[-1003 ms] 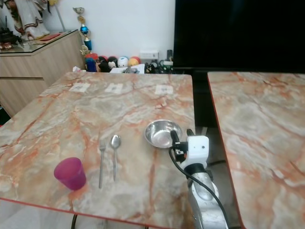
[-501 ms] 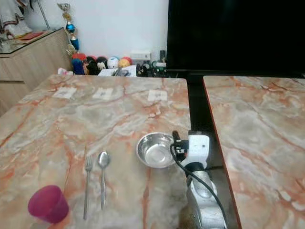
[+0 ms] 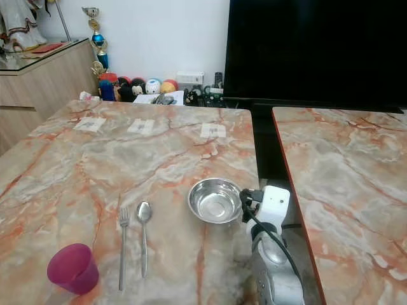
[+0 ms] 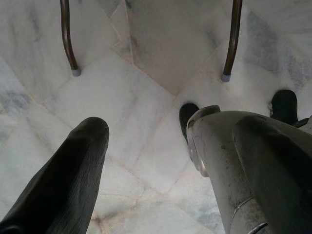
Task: Setting the table
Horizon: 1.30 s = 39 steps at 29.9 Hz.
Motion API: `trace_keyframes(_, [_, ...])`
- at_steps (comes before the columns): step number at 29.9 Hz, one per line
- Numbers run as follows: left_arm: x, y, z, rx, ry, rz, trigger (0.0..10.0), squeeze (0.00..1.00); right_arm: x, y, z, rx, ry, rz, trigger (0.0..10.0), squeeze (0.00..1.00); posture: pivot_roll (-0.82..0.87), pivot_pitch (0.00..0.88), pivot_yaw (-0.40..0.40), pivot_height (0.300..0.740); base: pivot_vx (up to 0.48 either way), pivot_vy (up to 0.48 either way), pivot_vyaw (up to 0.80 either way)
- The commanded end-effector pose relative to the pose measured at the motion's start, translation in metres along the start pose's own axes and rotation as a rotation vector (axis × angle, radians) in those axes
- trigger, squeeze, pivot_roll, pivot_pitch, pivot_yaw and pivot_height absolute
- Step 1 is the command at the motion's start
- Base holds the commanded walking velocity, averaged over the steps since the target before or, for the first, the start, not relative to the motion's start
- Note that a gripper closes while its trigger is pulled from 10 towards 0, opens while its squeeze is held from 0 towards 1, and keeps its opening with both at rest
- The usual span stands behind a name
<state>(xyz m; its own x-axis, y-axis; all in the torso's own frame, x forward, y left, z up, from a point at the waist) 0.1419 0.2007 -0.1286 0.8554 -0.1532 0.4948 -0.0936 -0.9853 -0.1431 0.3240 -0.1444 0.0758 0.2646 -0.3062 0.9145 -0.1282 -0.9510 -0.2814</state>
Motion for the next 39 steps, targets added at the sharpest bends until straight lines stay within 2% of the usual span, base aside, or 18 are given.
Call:
trace_keyframes(1, [-0.016,0.007,-0.003,-0.023,-0.058,0.003,10.0,0.0,0.006,-0.014,0.001,0.038,-0.003,0.045,10.0,0.13,0.0,0.0,-0.005,0.74,0.0,0.0,0.0])
trace_keyframes(2, [-0.016,0.007,-0.003,-0.023,-0.058,0.003,10.0,0.0,0.006,-0.014,0.001,0.038,-0.003,0.045,10.0,0.13,0.0,0.0,-0.005,0.74,0.0,0.0,0.0])
trace_keyframes(3, [-0.016,0.007,-0.003,-0.023,-0.057,0.002,10.0,0.0,0.004,-0.017,0.003,0.052,-0.026,0.055,10.0,0.0,0.0,0.0,-0.004,0.74,0.0,0.0,0.0])
trace_keyframes(11, [-0.015,0.007,-0.003,-0.02,-0.055,-0.005,10.0,0.0,0.003,-0.023,0.008,0.071,-0.077,0.115,10.0,0.0,0.01,0.0,-0.007,0.74,0.0,0.0,0.0])
trace_keyframes(23, [-0.016,0.006,-0.003,-0.018,-0.058,-0.007,10.0,0.0,0.0,-0.027,0.008,0.086,-0.117,0.098,10.0,0.0,0.01,0.0,-0.004,0.74,0.0,0.0,0.0])
trace_keyframes(29, [-0.016,0.007,-0.003,-0.021,-0.06,-0.005,10.0,0.0,-0.009,-0.026,0.007,0.087,-0.169,0.089,10.0,0.0,0.01,0.0,-0.007,0.74,0.0,0.0,0.0])
trace_keyframes(38, [-0.016,0.007,-0.003,-0.022,-0.062,-0.007,10.0,0.0,-0.011,-0.027,0.007,0.089,-0.18,0.087,10.0,0.0,0.01,0.0,-0.008,0.74,0.0,0.0,0.0])
trace_keyframes(39, [-0.016,0.007,-0.003,-0.023,-0.062,-0.007,10.0,0.0,-0.011,-0.027,0.008,0.089,-0.18,0.088,0.0,0.0,0.01,0.0,-0.008,0.74,0.0,0.0,0.0])
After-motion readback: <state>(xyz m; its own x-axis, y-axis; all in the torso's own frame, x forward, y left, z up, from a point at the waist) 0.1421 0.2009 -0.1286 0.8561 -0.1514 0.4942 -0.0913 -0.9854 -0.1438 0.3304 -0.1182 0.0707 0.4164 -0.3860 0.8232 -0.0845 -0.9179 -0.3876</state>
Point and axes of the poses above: a point about 5 cm out from each wrist's last joint towards the gripper, its own z axis pointing out of the wrist towards the gripper, its own x axis along the axis of the wrist's last joint, y = z × x, the point moved 3 cm from there along z, pointing out of the wrist towards the gripper, and after that the axes turned 2 degrees about z, right-handed, at the moved point
